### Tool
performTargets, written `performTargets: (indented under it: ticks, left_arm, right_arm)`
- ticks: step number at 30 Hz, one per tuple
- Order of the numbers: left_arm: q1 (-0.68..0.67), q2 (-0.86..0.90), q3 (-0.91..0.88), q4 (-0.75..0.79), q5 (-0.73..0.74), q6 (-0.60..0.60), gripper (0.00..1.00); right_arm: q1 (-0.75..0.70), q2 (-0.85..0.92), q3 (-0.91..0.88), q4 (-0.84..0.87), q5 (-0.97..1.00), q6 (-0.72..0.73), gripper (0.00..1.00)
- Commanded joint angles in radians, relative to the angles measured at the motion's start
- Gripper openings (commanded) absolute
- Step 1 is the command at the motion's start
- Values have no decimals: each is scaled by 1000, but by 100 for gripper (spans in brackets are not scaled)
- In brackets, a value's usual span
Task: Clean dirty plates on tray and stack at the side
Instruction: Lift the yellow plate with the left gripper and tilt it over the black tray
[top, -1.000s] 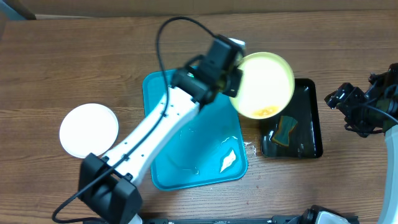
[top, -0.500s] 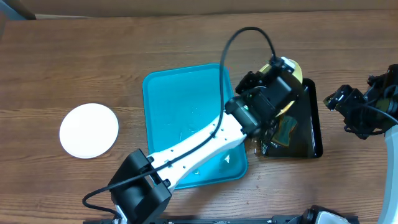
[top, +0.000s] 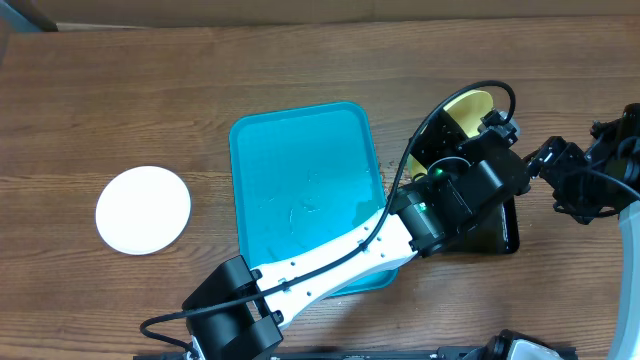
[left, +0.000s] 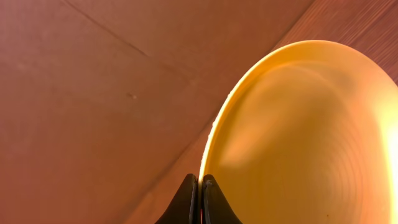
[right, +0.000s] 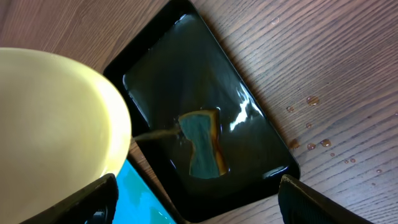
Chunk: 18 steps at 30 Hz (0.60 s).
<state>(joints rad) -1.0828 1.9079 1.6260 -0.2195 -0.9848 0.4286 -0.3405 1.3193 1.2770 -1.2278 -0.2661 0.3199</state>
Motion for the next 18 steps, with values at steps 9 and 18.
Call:
performTargets:
  ticks: [9, 18]
  left_arm:
    - [-27, -4, 19, 27, -52, 102, 4]
    - [-27, -4, 19, 27, -52, 104, 4]
  right_arm:
    - [-3, -5, 4, 2, -8, -6, 84]
    - [-3, -5, 4, -1, -8, -6, 84]
